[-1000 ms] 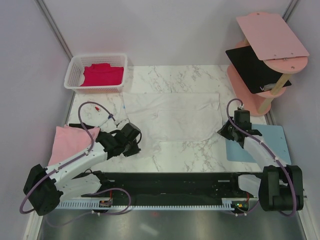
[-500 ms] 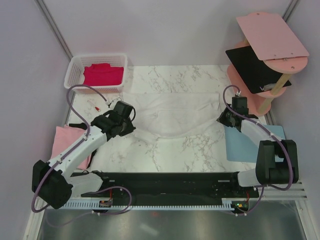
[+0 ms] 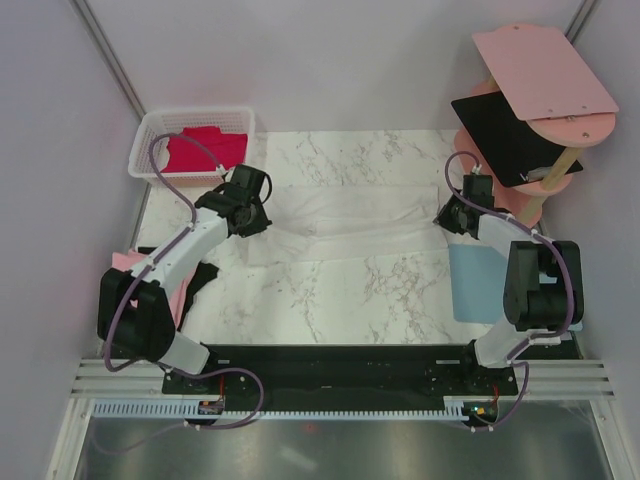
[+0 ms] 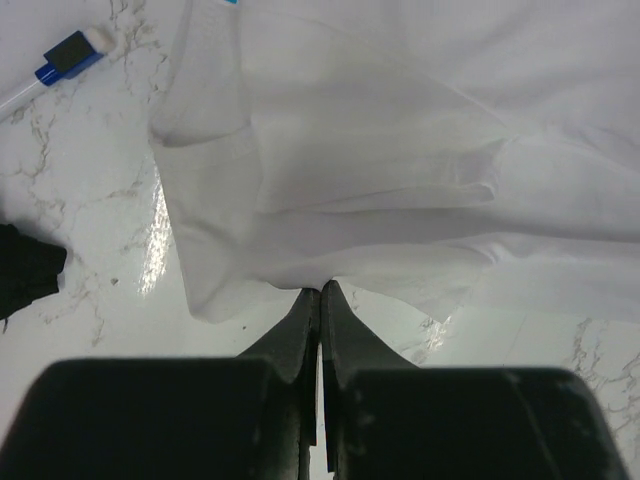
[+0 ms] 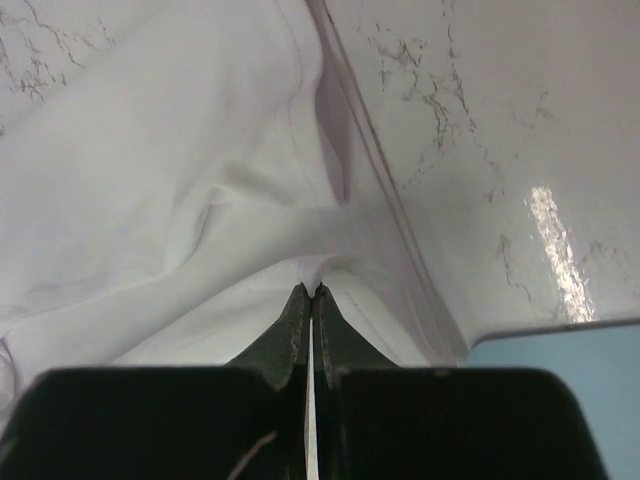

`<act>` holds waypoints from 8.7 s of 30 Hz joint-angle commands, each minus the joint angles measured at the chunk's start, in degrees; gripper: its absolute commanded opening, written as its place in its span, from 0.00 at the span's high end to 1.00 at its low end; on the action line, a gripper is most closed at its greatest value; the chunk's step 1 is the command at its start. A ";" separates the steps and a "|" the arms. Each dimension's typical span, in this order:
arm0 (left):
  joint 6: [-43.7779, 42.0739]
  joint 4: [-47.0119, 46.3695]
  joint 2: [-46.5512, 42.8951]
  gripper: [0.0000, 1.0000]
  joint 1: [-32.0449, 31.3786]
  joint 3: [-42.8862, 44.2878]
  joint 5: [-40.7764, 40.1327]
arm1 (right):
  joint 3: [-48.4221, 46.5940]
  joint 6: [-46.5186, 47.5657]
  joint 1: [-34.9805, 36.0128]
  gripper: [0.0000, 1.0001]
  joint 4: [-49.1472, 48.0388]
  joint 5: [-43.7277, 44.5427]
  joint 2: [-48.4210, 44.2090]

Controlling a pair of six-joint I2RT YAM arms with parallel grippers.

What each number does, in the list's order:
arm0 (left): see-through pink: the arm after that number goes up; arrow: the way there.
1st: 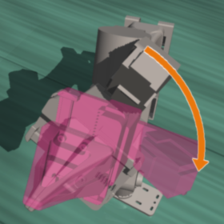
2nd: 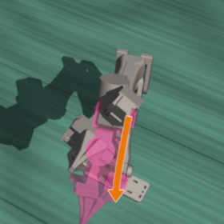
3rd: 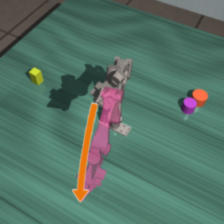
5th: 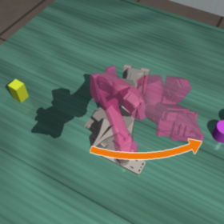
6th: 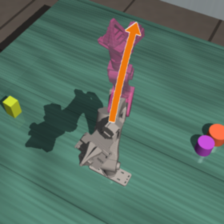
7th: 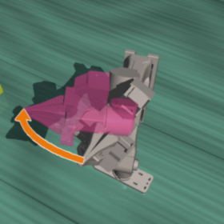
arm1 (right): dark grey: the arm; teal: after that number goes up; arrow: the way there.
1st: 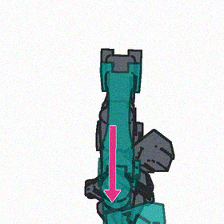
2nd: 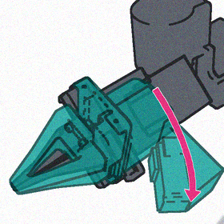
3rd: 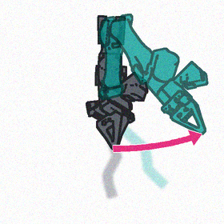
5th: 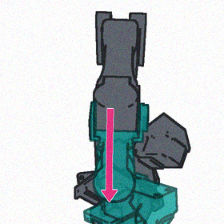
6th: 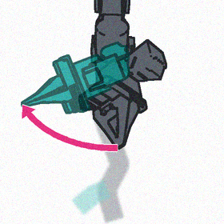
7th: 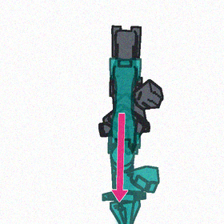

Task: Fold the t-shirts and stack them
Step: Fold the other side of the tshirt into a rectangle, then rotate the tshirt 90 degrees

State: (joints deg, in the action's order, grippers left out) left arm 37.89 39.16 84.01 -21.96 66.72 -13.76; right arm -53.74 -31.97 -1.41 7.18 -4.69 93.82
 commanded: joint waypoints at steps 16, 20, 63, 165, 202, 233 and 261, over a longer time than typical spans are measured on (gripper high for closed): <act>-7.74 -2.24 16.53 0.98 4.55 17.90 0.05 | -8.75 -1.96 -0.44 1.00 0.11 3.63 10.94; -9.14 -2.07 20.57 0.98 5.26 22.22 0.92 | -9.72 -2.14 -0.44 0.99 0.20 3.99 12.17; -6.69 -17.10 29.01 0.34 -3.35 16.50 19.47 | 1.62 4.19 3.25 0.02 -7.27 1.70 -9.97; -15.12 11.30 54.08 0.98 -0.02 59.67 -2.58 | -11.13 15.62 25.84 1.00 34.48 9.53 6.82; -1.50 -18.50 14.68 0.98 -19.96 2.35 20.70 | -72.29 19.22 27.60 1.00 15.74 2.39 51.28; 1.93 -17.10 28.15 0.98 -22.61 2.20 14.99 | -67.20 14.38 15.12 1.00 23.67 10.49 49.18; 3.06 -24.04 22.60 0.98 -34.28 5.17 22.72 | -63.34 14.83 15.12 1.00 23.58 10.84 44.34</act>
State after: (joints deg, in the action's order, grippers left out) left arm 38.15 17.34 102.10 -53.32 68.88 6.63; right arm -118.19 -17.58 13.76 28.36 5.06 140.29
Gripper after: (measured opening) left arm 0.026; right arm 0.007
